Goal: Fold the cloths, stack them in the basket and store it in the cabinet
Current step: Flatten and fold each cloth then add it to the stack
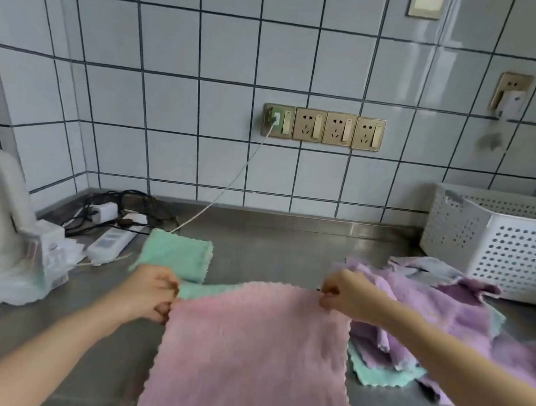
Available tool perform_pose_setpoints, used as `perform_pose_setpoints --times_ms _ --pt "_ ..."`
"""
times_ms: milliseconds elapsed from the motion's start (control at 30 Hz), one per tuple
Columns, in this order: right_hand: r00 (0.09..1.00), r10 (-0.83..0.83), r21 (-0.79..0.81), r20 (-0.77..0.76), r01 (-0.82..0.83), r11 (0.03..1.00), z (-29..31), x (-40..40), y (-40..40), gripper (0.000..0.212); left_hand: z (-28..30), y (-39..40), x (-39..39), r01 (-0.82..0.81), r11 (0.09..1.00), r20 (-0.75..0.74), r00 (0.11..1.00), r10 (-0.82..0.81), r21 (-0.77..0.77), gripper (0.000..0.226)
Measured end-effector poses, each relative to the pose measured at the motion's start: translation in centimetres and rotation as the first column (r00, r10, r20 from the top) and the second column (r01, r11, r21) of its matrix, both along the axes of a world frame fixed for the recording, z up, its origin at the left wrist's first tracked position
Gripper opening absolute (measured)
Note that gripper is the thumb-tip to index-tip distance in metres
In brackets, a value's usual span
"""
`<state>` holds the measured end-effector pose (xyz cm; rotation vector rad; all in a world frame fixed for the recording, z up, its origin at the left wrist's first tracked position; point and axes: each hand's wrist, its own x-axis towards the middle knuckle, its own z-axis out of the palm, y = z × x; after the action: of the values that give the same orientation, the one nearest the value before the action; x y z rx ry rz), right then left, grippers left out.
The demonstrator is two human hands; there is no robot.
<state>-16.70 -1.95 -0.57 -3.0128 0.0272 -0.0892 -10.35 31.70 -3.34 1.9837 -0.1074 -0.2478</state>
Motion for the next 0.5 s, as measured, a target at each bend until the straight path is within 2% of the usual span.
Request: perform_pose_setpoints --times_ms 100,200,267,333,400,433,500 --pt "0.999 -0.028 -0.018 0.024 0.029 0.999 -1.7 1.2 0.8 0.011 -2.4 -0.6 1.5 -0.053 0.998 0.008 0.999 0.053 0.026 0.015" --pt "0.995 -0.092 -0.103 0.047 0.097 0.99 -2.1 3.3 1.2 0.012 -3.5 -1.2 3.9 -0.147 0.986 0.128 0.982 0.137 0.074 0.014" --pt "0.987 -0.132 -0.161 0.088 0.145 0.976 -2.5 4.4 1.4 0.014 -4.2 -1.4 5.5 -0.201 0.966 0.26 0.953 0.154 0.165 0.016" --pt "0.982 -0.108 -0.264 0.154 0.146 0.953 -2.9 5.0 1.6 0.02 -4.9 -1.4 6.2 -0.285 0.882 0.458 0.884 0.091 0.375 0.01" --pt "0.975 -0.029 -0.319 0.219 0.1 0.943 -3.5 4.8 1.7 0.029 -5.5 -1.6 5.6 -0.349 0.779 0.593 0.804 -0.037 0.521 0.024" --pt "0.971 0.024 -0.321 0.238 0.056 0.945 -4.1 4.4 1.7 0.03 -5.7 -1.8 5.0 -0.343 0.761 0.619 0.78 -0.095 0.55 0.033" --pt "0.958 0.146 -0.31 0.248 -0.064 0.949 -5.0 3.1 2.0 0.027 -5.7 -2.2 3.3 -0.291 0.786 0.652 0.736 -0.181 0.546 0.041"
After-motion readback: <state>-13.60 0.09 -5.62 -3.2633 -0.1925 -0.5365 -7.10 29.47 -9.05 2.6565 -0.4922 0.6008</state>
